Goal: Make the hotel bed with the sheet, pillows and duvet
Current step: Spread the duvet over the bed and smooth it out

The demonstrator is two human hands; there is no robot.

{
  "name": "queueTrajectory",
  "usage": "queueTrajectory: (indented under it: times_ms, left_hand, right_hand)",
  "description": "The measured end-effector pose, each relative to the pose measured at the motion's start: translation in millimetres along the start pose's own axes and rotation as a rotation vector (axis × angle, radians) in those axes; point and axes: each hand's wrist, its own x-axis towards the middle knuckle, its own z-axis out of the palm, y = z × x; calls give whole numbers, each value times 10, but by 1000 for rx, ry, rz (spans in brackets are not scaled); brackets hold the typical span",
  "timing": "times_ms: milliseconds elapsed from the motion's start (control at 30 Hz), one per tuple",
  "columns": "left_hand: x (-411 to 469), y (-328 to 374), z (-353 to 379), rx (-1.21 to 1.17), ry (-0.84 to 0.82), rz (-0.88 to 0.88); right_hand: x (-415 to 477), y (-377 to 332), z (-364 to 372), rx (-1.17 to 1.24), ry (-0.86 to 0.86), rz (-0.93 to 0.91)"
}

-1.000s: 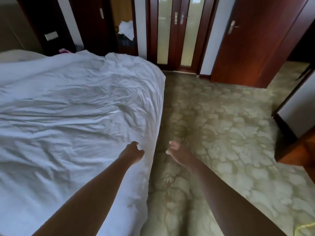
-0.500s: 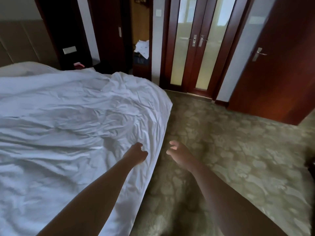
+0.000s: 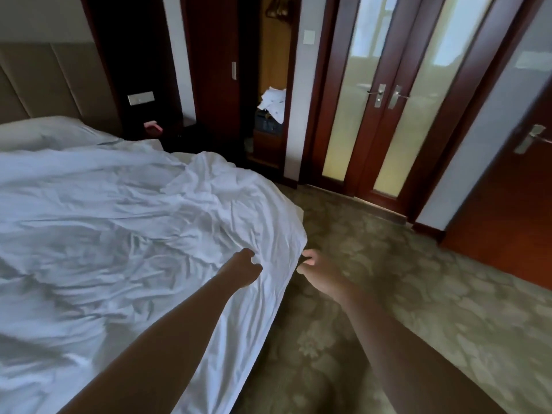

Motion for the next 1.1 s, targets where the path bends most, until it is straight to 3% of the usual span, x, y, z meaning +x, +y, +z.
queueTrajectory:
  times_ms: [300, 400, 733, 933, 1100]
  left_hand:
    - [2095, 1025, 80, -23, 52, -116]
    - [2821, 1135, 14, -146, 92, -223]
    - [5207, 1332, -360, -287, 176, -360]
    - [6121, 1335, -618, -302, 212, -481]
    - [6646, 1122, -644, -415, 263, -669]
  right_hand:
    - [2506, -268, -1323, -113, -116, -77]
    - [3345, -402, -1498, -156, -161, -119]
    - [5985, -1118, -1717, -256, -334, -227]
    - [7320, -1526, -1603, -316, -449, -249]
    - [8399, -1901, -1224, -468, -665, -354]
